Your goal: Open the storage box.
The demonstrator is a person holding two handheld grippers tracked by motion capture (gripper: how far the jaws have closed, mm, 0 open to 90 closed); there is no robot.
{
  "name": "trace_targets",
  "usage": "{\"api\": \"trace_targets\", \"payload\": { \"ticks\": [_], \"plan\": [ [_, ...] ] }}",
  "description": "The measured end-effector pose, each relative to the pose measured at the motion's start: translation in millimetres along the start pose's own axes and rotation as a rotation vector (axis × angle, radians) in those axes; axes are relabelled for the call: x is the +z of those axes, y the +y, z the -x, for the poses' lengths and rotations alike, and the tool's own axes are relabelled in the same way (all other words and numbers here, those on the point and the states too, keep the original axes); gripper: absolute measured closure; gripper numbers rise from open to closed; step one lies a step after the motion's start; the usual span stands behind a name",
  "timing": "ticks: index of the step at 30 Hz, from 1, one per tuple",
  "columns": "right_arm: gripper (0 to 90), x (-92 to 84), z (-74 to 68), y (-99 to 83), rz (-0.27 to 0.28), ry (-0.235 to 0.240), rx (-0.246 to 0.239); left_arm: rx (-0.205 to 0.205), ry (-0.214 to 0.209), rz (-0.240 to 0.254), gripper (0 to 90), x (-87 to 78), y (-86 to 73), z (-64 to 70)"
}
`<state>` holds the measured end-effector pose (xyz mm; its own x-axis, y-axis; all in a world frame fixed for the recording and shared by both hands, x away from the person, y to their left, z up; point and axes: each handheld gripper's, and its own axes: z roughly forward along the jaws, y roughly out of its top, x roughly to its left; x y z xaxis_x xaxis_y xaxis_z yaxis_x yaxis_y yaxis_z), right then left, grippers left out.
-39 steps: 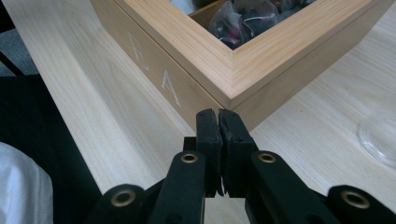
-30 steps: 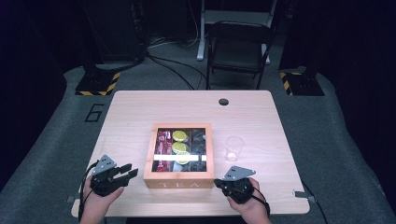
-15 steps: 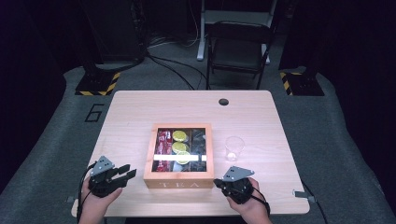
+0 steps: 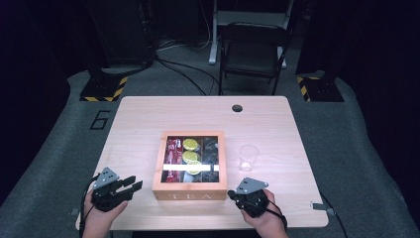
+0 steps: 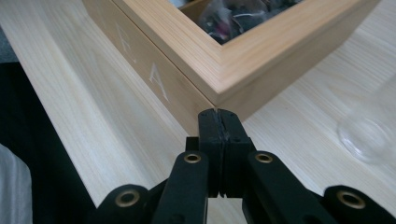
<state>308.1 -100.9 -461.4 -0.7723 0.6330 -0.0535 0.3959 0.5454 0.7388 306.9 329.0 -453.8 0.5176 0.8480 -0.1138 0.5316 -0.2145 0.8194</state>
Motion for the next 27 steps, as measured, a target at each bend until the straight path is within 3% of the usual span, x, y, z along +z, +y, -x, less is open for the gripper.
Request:
{"api": "trace_targets", "payload": {
  "ticks": [6, 10, 15, 17, 22, 27],
  "plan": [
    [88.3, -2.5, 10.4, -0.2, 0.037, 0.05, 0.065, -0.007, 0.008, 0.008, 62.0, -0.1, -1.8, -1.7],
    [87.9, 1.3, 5.0, 1.5, 0.014, 0.04, 0.011, -0.008, 0.006, 0.0, 62.1, -1.6, -1.7, -1.5],
    [87.5, 6.4, 3.6, 2.5, 0.001, 0.033, -0.004, -0.006, 0.005, -0.001, 62.1, -1.8, -2.2, -0.6],
    [87.0, 7.6, 3.0, 2.7, -0.001, 0.035, 0.016, -0.007, 0.006, 0.001, 62.1, -1.4, -2.8, -0.3],
    [86.8, 7.8, 4.5, 2.7, -0.001, 0.047, 0.015, 0.002, -0.006, -0.008, 62.1, -1.0, -3.6, 1.2],
    [87.0, 6.1, 5.8, 4.8, 0.038, 0.051, 0.035, 0.025, -0.015, -0.007, 62.1, -1.2, -4.1, 4.7]
  ]
}}
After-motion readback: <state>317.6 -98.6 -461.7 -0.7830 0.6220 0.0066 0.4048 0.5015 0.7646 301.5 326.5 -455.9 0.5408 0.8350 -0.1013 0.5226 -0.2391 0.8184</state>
